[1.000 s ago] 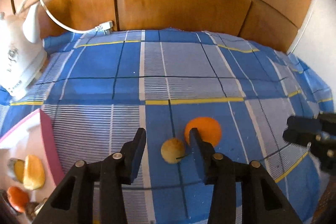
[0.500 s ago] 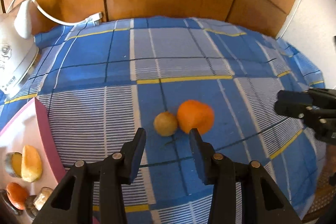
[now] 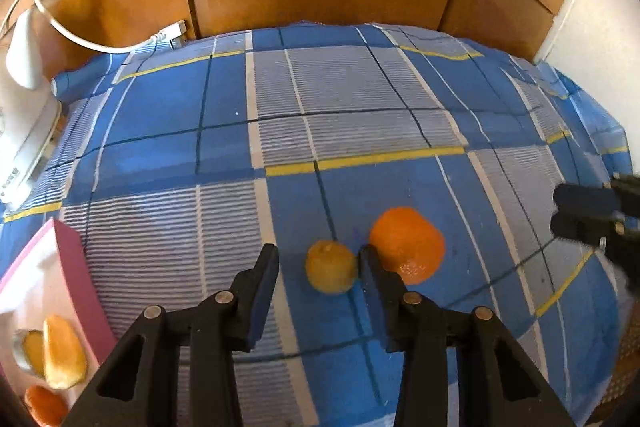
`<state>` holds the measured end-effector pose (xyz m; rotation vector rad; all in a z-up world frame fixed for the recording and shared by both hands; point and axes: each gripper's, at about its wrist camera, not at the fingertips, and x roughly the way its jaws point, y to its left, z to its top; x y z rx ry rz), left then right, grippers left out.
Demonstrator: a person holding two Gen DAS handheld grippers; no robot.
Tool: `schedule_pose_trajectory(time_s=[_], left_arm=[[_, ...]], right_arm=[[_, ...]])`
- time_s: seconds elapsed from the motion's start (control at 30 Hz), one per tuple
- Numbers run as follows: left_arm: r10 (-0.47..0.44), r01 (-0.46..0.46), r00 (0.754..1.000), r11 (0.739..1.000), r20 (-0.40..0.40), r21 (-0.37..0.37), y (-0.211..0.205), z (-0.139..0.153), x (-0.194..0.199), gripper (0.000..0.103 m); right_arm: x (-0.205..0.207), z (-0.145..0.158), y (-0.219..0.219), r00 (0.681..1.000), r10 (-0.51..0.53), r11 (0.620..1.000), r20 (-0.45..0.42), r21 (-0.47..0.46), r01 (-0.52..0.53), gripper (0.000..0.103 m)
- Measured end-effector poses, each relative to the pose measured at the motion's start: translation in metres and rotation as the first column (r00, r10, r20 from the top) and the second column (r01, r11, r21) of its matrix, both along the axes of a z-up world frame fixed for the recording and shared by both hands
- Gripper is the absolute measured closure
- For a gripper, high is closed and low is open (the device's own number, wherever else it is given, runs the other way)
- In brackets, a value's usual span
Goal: Organize fruits
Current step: 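Grasp the small brownish-yellow round fruit with the left gripper, then hold the small fruit in the left gripper while the right grasps the orange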
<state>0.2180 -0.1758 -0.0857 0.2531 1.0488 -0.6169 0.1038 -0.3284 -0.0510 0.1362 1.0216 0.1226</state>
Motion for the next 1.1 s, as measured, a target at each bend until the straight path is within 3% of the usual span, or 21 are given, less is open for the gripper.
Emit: schedule_pose_trajectory(time_s=[0.1, 0.27, 0.5, 0.57, 0.7, 0.83, 0.93, 1.0, 1.1], left_arm=[[0.005, -0.005, 1.0, 1.0, -0.015, -0.003, 0.0, 0.0, 0.003, 0.076], [0.061, -0.061, 0.998, 0.998, -0.031, -0.026, 0.013, 0.004, -0.007, 0.076], [0.141, -0.138, 0.99, 0.985, 0.026, -0.103, 0.046, 0.034, -0.048, 0.076], [0.162, -0.156, 0.986, 0.981, 0.043, -0.116, 0.057, 0.042, -0.062, 0.076], [0.204, -0.192, 0.977, 0.97, 0.067, -0.147, 0.08, 0.055, -0.086, 0.076], [0.243, -0.225, 0.964, 0.961, 0.104, -0.164, 0.1, 0.065, -0.106, 0.076], [0.278, -0.256, 0.953, 0.952, 0.122, -0.169, 0.115, 0.071, -0.117, 0.076], [0.305, -0.281, 0.943, 0.943, 0.133, -0.176, 0.126, 0.074, -0.123, 0.076], [0.341, -0.312, 0.925, 0.933, 0.165, -0.179, 0.14, 0.08, -0.132, 0.076]], right_arm=[[0.0, -0.001, 0.002, 1.0, 0.01, 1.0, -0.001, 0.001, -0.01, 0.074], [0.0, -0.005, 0.006, 0.999, 0.033, 0.999, -0.007, 0.012, -0.033, 0.074], [0.004, -0.009, 0.021, 0.996, 0.089, 0.993, -0.02, 0.08, -0.087, 0.073], [0.009, -0.007, 0.029, 0.994, 0.105, 0.99, -0.012, 0.097, -0.103, 0.063], [0.029, -0.005, 0.051, 0.991, 0.137, 0.988, -0.002, 0.077, -0.137, 0.061], [0.057, -0.019, 0.076, 0.987, 0.155, 0.987, -0.046, 0.044, -0.153, 0.049], [0.071, -0.035, 0.093, 0.983, 0.15, 0.987, -0.102, -0.035, -0.154, 0.048], [0.073, -0.041, 0.097, 0.984, 0.135, 0.985, -0.117, -0.095, -0.147, 0.065], [0.065, -0.041, 0.097, 0.984, 0.135, 0.985, -0.113, -0.093, -0.146, 0.067]])
